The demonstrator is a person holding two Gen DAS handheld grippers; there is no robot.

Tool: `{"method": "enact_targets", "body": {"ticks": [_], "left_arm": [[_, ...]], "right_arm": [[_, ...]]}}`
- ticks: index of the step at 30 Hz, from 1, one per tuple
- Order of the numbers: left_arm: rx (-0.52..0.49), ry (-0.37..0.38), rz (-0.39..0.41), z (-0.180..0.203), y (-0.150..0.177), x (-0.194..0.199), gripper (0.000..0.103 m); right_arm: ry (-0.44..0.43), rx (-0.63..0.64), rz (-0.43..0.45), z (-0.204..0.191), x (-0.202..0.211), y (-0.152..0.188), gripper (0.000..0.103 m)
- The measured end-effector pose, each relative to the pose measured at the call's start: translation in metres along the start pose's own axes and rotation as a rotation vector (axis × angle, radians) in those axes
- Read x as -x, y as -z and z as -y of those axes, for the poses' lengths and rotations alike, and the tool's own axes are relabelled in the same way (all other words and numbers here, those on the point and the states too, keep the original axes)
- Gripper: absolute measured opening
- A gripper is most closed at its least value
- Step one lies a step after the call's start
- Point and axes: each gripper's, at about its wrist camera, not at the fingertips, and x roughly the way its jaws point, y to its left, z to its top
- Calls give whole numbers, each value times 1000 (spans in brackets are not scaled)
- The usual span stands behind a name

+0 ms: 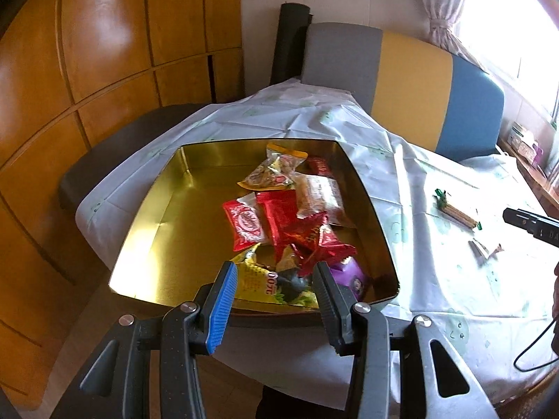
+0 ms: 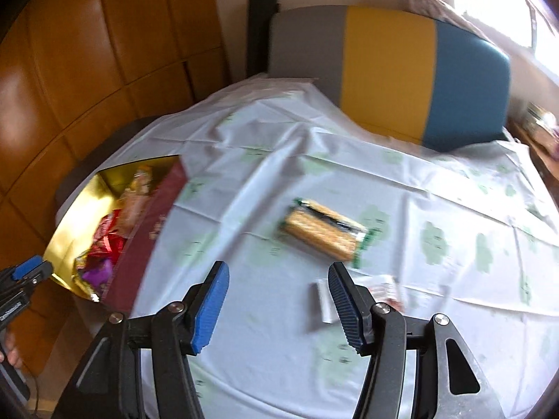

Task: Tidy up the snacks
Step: 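Withdraw both tools from the tray toward the cracker pack and white bar, then grasp the cracker pack with green ends with the left tool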

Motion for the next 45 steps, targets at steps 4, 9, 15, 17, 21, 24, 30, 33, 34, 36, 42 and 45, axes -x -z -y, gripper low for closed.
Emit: {"method": "enact_targets", "body": {"ticks": [4,9,15,17,21,24,30,33,34,36,42,45], "left_arm": [[-21,8,-4,8,0,0,46],[-49,21,-8,19,-2,-1,46],[-106,70,-5,43,-10,0,46],[-135,101,-7,56,-14,0,46],[-189,169,-28,83,-22,-3,46],[-203,234,-66,105,-30,-10,46],[-284,301,-126,159,-43,-34,46],[-352,313,-151,185,-48,-50,47],[-391,305,-146,192,-49,-53,52],[-508,286,-129,214,-49,-62,61],[-769,293,-131,260,-56,-93,72],[-864,290,-145,278,-60,-110,75]], "right_arm": [[53,-21,-4,27,4,1,60],[130,-54,-17,68,8,5,64],[208,-184,-41,123,2,16,65],[219,-244,-50,138,0,22,65],[248,-346,-88,159,-6,23,65],[238,-387,-106,163,-9,24,66],[229,-396,-102,163,-6,23,73],[224,-397,-106,163,-5,22,73],[222,-397,-105,163,-5,22,74],[218,-396,-99,163,-3,21,74],[192,-404,-86,160,3,18,77],[177,-407,-91,160,3,18,77]]}}
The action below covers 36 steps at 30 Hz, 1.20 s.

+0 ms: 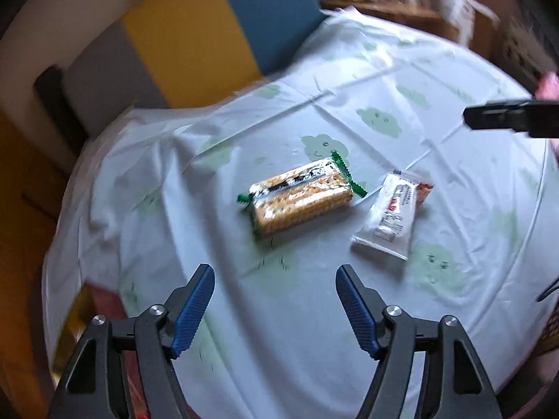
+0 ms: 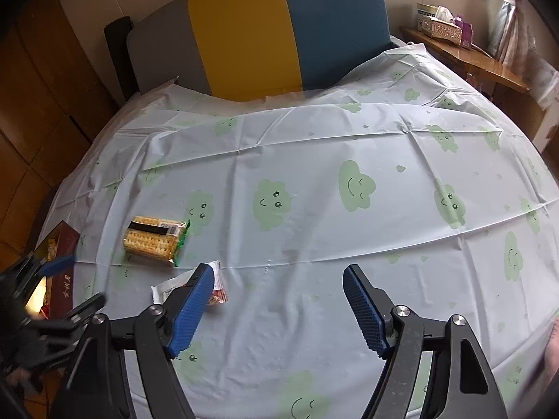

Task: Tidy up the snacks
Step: 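Grasp the cracker pack with green ends with the left tool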

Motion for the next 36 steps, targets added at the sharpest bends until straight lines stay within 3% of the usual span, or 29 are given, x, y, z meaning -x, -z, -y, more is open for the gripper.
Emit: {"method": "enact_targets", "body": {"ticks": [6,17,22,25,29,32,36], "left_arm": [[-182,-24,-12,8,-28,-35,75],[-346,48,-27,17,-56,-76,81],[-238,228,-64,9,-52,-68,81],[-183,399,-78,4,-45,-50,75],[-165,360,-51,1,-44,-35,75],[-79,281,-28,-11,-58,-41,74],[-29,290,-28,-5,-70,-55,74]], "right_arm": [[-19,3,-25,-3,-2,1,77],[-35,-28,-39,2,-1,-1,77],[-40,-22,-44,0,-1,0,78],[-41,-9,-43,-3,0,0,78],[-40,-4,-44,-4,-1,1,78],[-34,-2,-46,-4,-2,1,78],[-25,-7,-52,-2,-4,1,78]]}}
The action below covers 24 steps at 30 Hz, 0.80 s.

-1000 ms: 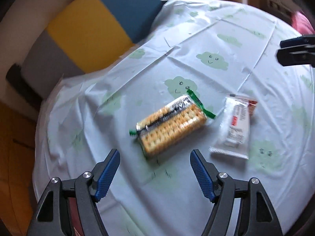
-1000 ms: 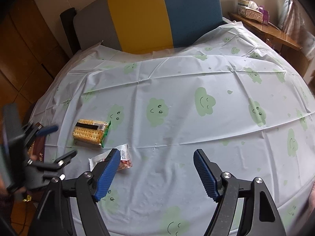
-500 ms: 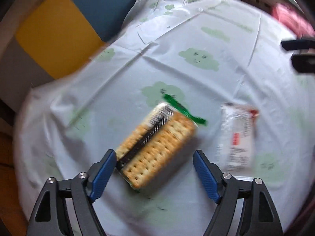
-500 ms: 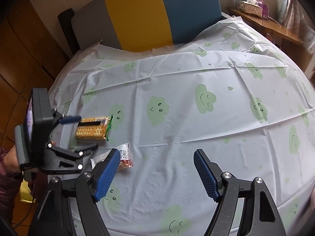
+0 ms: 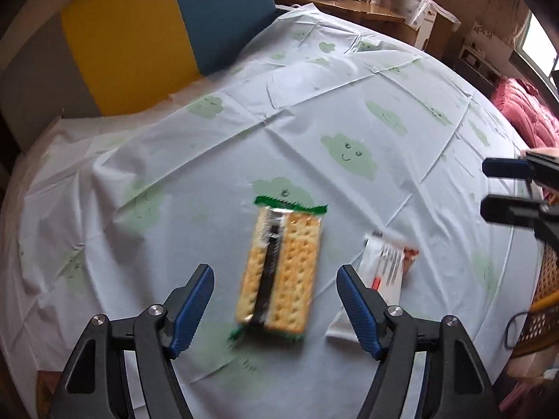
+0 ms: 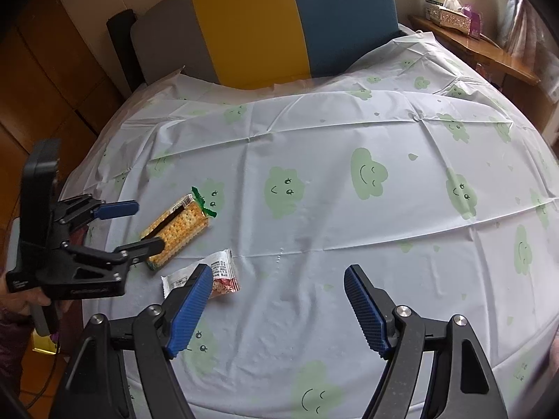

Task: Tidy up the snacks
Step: 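Grasp the cracker pack with green ends with the left tool, then grasp the white bar packet with the right tool while the left tool holds the crackers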

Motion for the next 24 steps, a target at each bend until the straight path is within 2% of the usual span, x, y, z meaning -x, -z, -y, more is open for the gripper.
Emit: {"method": "enact_targets", "body": {"ticks": [4,6,7,10,13,15,18,22,24], "left_arm": [[-53,-32,-24,14,1,-15,74],[-35,-51,-41,13,2,-20,62],[-26,-65,-47,12,1,-24,50],[66,-56,-37,-1,5,-21,49],[130,-99,-12,-6,17,-12,49],[222,-113,3,-13,31,-2,49],[352,-124,21,-14,58,17,49],[429,-153,67,3,99,45,49],[458,-176,73,17,124,55,49]], "right_arm": [[0,-4,0,1,0,-1,78],[-2,-1,1,1,0,-1,78],[-2,-1,1,1,0,0,78],[0,0,3,1,0,0,78],[3,7,2,0,-1,0,78],[7,14,-2,-1,-2,1,78],[4,27,-14,-3,-5,2,78],[-15,53,-36,-7,-12,8,78],[-38,79,-52,-13,-15,11,74]]}}
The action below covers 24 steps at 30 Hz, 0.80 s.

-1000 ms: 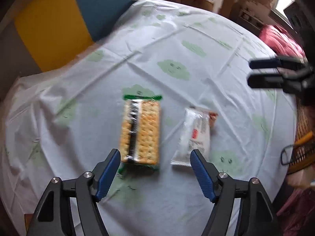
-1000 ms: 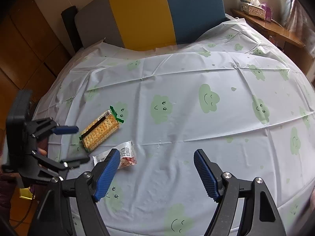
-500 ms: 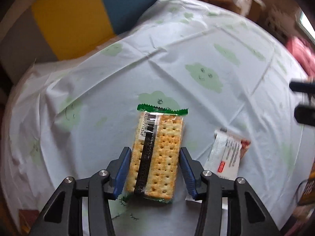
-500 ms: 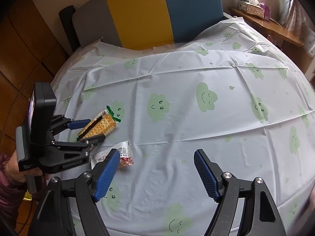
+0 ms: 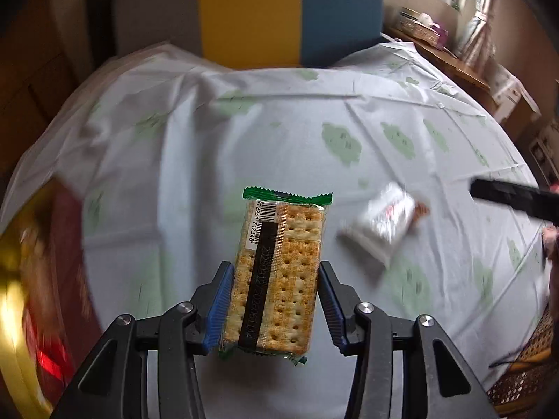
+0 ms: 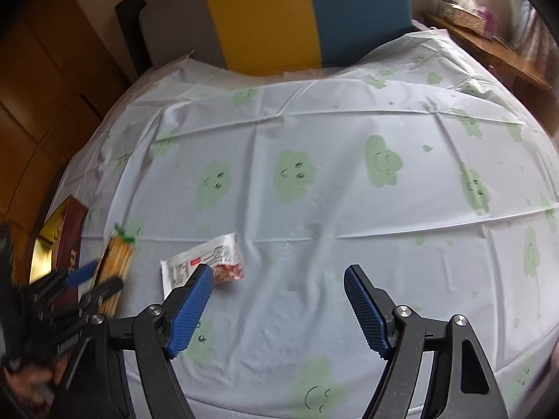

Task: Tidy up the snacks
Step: 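Grasp the white bar packet with the right tool while the left tool holds the crackers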

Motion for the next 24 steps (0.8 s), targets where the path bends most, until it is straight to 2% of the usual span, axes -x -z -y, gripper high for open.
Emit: {"method": "enact_targets", "body": {"ticks": [4,6,12,16,21,24], "left_arm": [[11,-22,4,8,43,8,49],[13,-20,12,12,61,14,49],[-20,-30,76,17,85,22,49],[-9,-4,87,12,85,19,49],[9,16,100,10,88,19,49],[22,28,107,9,89,18,49]], "right_arm": [[-85,36,-65,-12,-13,8,56],[-130,40,-109,-18,-22,13,54],[-207,-3,-173,-34,-43,18,56],[-177,-65,-181,-41,-61,11,65],[-170,-139,-136,-54,-74,-11,65],[-141,-98,-128,-74,-84,-22,66]]}}
